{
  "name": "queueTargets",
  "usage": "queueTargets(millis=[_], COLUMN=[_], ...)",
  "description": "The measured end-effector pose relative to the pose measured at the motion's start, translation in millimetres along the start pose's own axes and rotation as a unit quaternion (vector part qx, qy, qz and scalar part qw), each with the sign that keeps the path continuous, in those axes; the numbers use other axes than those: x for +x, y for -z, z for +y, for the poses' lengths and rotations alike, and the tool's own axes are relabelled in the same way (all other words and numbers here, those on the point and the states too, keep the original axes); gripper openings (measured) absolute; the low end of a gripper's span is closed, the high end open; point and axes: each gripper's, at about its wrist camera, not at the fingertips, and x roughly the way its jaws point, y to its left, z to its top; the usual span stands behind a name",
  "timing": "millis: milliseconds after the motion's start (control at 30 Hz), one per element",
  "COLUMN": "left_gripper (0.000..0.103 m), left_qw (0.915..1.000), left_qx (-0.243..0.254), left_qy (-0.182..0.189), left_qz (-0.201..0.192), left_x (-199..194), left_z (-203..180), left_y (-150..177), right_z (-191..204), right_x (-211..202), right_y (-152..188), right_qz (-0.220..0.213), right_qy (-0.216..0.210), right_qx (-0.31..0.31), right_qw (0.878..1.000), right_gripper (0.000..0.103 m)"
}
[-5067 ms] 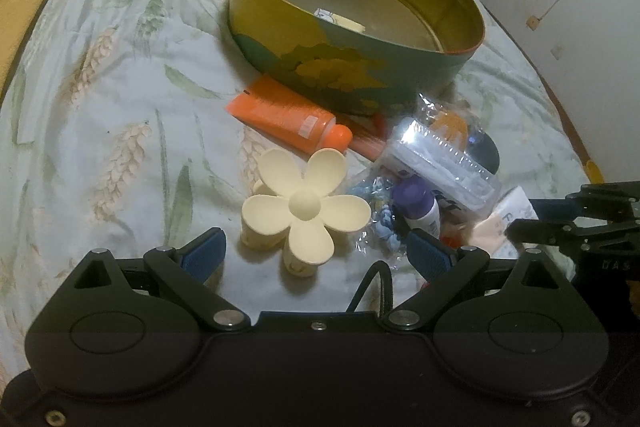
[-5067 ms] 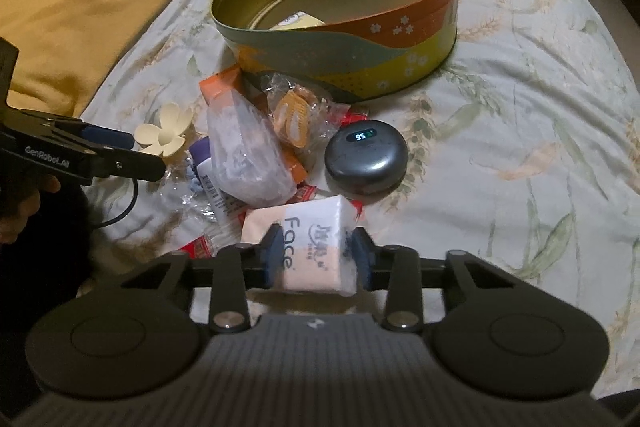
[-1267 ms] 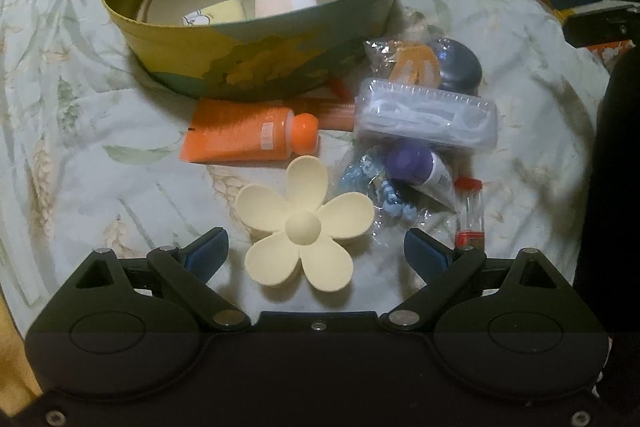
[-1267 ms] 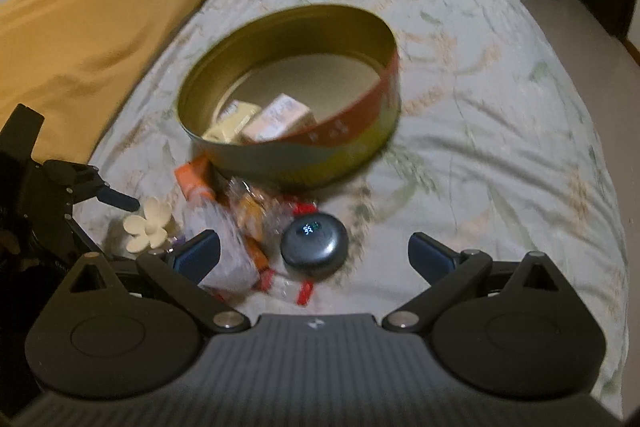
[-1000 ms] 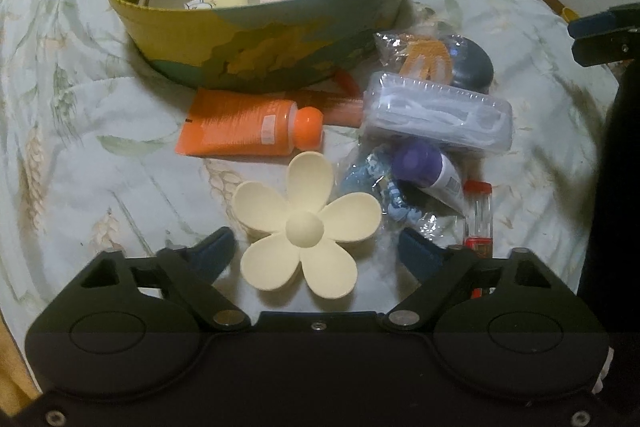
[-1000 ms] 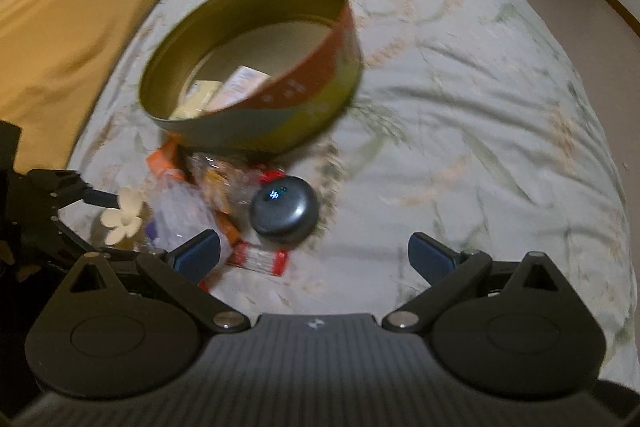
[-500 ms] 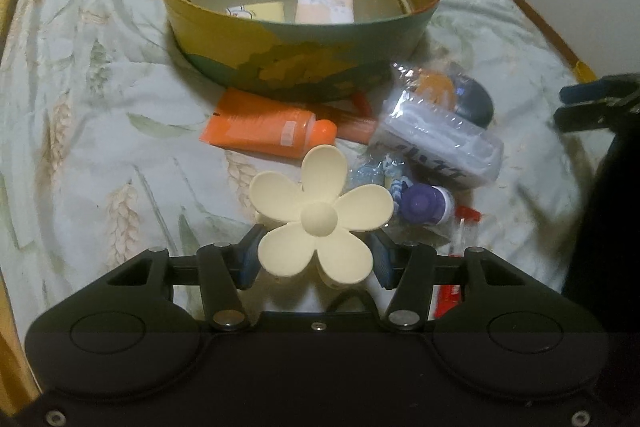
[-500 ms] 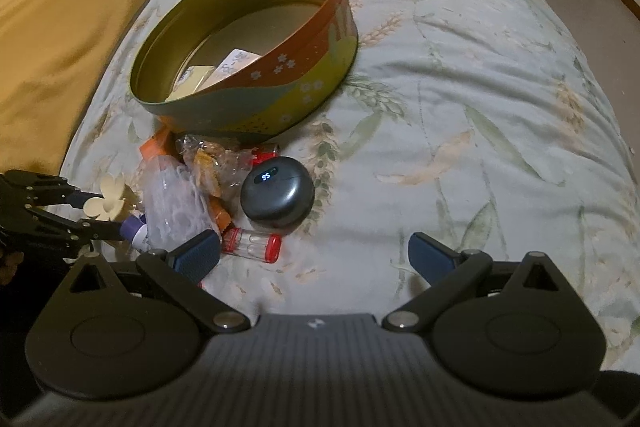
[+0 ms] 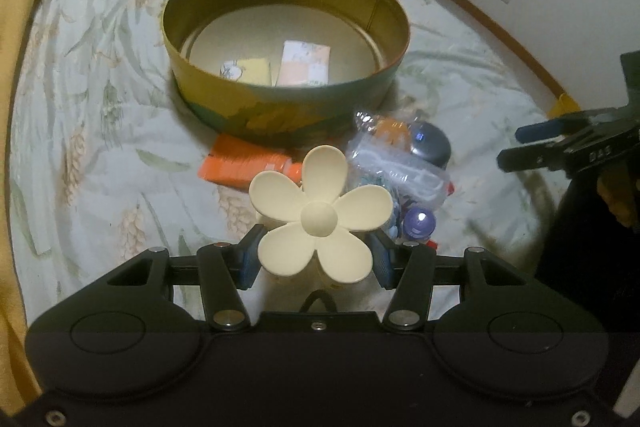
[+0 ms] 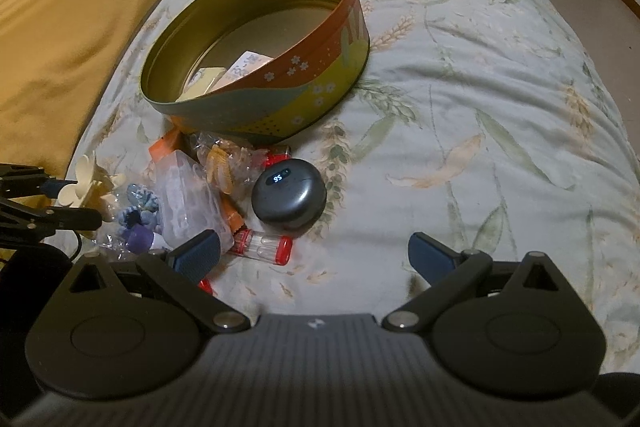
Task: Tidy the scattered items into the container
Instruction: 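Grasp the cream flower hair clip with the left gripper and lift, then carry the flower clip over the tin with the left gripper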
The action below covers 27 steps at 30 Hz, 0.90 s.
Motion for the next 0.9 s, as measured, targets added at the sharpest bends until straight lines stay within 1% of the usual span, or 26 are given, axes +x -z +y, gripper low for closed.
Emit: queueTargets(millis=[200,467,700,900], left_gripper=[0.050,0.050,0.050,0.050], left_qw=[0.9997,0.9984,0.9974,0.9966], left_qx=[0.004,0.022,0.031,0.036], left_qy=[0.006,0.015,0.023,0.021], left_qz=[-0.023,-0.049,-0.061,-0.071], left_x=[-16,-30,-33,-39], left_z=[-8,-23,-36,-41], left_y=[-8,-24,-36,-45], right_z=[-1,-1,-2,-3], right_x=[-2,-4,-5,-5], right_y=[0,0,0,0], right_qz=[-0.004,-0.008,-0.010,-0.010], right_qy=[-0.004,-0.007,-0.007,-0.008], right_qx=[0.003,0.003,0.008,0.009], right_qw=[1.000,1.000,1.000,1.000], right_gripper=[0.103,0.103,0.103,0.103])
